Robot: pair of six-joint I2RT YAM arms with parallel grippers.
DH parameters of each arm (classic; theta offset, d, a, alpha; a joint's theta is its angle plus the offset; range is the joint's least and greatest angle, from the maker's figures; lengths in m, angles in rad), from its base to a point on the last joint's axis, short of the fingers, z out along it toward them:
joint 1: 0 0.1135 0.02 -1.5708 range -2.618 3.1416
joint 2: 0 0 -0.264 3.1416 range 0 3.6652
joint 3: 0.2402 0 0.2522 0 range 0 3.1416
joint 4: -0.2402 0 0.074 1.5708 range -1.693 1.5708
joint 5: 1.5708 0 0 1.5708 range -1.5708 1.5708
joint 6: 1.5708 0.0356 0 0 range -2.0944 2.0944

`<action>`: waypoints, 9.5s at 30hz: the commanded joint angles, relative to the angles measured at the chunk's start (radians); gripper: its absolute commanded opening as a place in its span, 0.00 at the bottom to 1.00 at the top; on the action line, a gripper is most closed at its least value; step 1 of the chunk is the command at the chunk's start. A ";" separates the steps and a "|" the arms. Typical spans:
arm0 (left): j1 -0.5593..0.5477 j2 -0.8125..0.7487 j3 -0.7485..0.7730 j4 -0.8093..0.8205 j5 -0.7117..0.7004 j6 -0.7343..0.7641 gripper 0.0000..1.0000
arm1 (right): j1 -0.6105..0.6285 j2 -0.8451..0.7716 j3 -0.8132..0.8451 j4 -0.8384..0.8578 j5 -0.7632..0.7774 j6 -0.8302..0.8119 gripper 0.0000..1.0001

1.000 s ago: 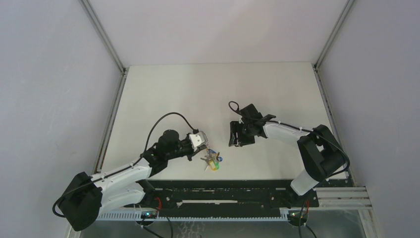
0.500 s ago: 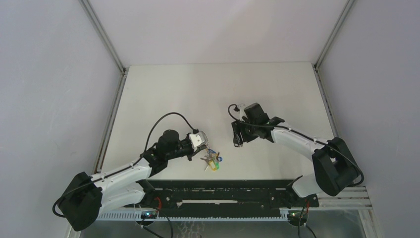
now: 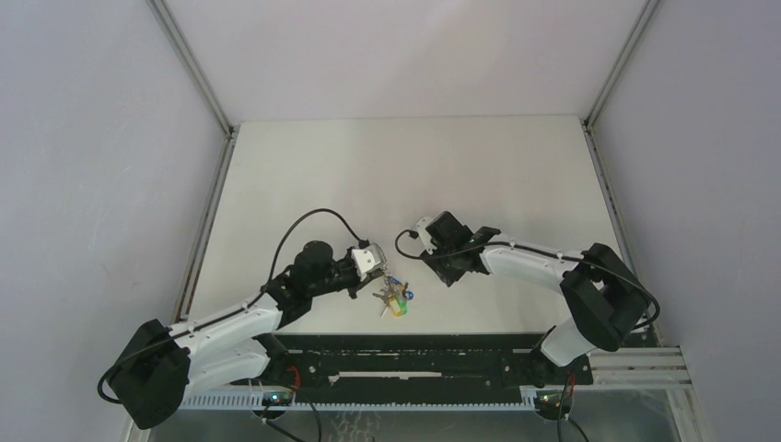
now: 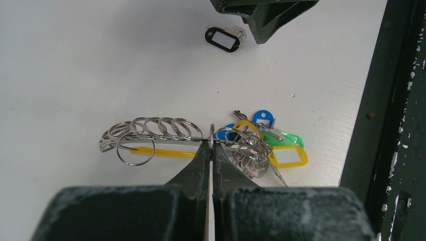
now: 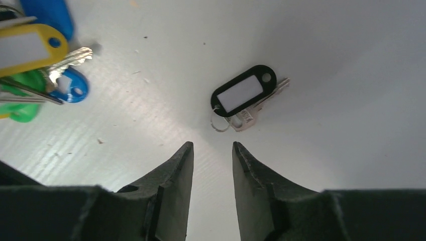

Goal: Put the keys on the keyring

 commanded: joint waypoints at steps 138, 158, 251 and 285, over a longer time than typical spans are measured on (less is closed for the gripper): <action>-0.005 -0.083 0.024 0.088 -0.030 -0.027 0.00 | -0.287 0.211 0.262 -0.300 -0.240 0.016 0.00; -0.007 -0.109 0.020 0.098 -0.010 0.002 0.00 | -0.073 -0.349 -0.030 0.181 -0.178 -0.260 0.00; -0.009 -0.009 0.093 0.059 0.260 0.205 0.00 | 0.294 -0.332 -0.036 0.318 -0.172 -0.695 0.00; -0.010 0.000 0.097 0.060 0.272 0.207 0.00 | 0.298 -0.287 -0.003 0.320 -0.142 -0.665 0.00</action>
